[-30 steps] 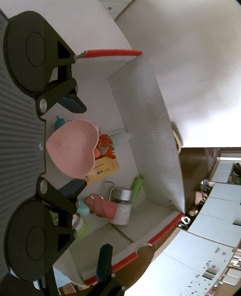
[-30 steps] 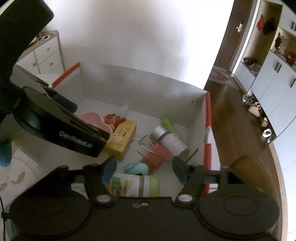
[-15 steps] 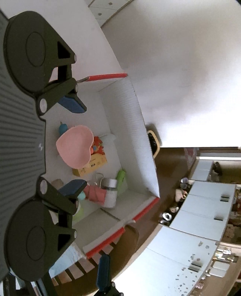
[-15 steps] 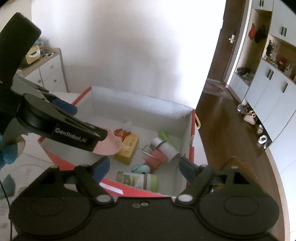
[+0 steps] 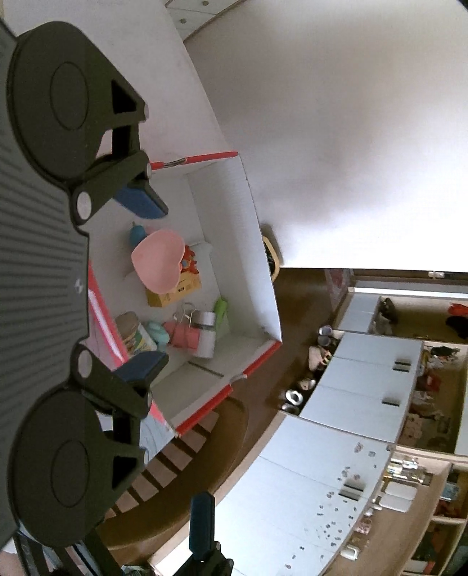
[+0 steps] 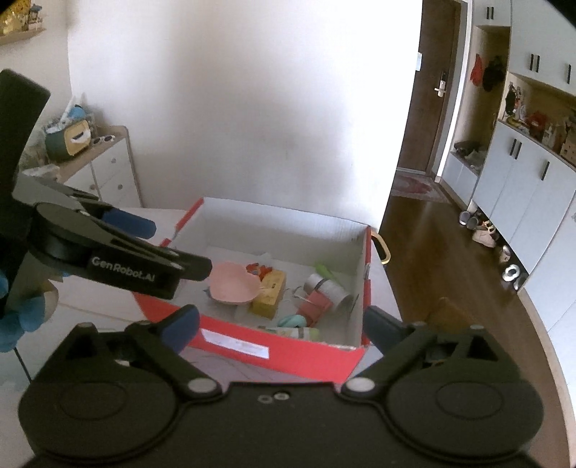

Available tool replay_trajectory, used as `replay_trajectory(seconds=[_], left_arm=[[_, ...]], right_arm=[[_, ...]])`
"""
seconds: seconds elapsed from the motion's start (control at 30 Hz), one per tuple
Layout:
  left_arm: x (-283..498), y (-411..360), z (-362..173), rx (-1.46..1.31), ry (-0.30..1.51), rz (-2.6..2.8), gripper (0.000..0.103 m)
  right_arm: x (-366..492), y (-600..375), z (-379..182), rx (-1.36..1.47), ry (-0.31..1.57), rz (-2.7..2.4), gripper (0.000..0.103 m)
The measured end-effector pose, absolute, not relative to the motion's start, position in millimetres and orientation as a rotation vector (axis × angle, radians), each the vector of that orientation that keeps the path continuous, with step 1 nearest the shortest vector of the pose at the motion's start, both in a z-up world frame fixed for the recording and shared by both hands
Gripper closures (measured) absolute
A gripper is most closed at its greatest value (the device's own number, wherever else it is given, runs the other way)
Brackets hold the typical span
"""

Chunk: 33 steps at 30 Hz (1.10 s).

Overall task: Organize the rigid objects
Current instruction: 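Withdraw both tools from the box back over the table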

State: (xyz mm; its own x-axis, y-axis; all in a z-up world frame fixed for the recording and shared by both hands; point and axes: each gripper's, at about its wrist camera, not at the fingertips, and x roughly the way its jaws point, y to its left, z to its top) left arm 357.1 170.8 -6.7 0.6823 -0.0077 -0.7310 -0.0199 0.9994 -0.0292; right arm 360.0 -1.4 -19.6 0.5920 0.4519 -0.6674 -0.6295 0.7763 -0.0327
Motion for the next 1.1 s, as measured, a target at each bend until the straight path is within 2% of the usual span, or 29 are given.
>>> replay_trajectory(seconds=[0.3,0.57,1.1], left_arm=[[311.9,161.9,-0.7,-0.023,0.767,-0.008,0.020],[275.8,148.8,-8.2,-0.011,0.715,-0.035,0.020],[256.3,109.4,-73.0,-0.082,0.805,-0.133,0.020]], right_arm=[[319.6,-20.7,-15.5,-0.219,0.672,0.661,0.002],[285.2,-39.6,-34.9,-0.187,0.678,0.638,0.002],[237.5,-50.8,-113.3,-0.217,0.733,0.647,0.005]])
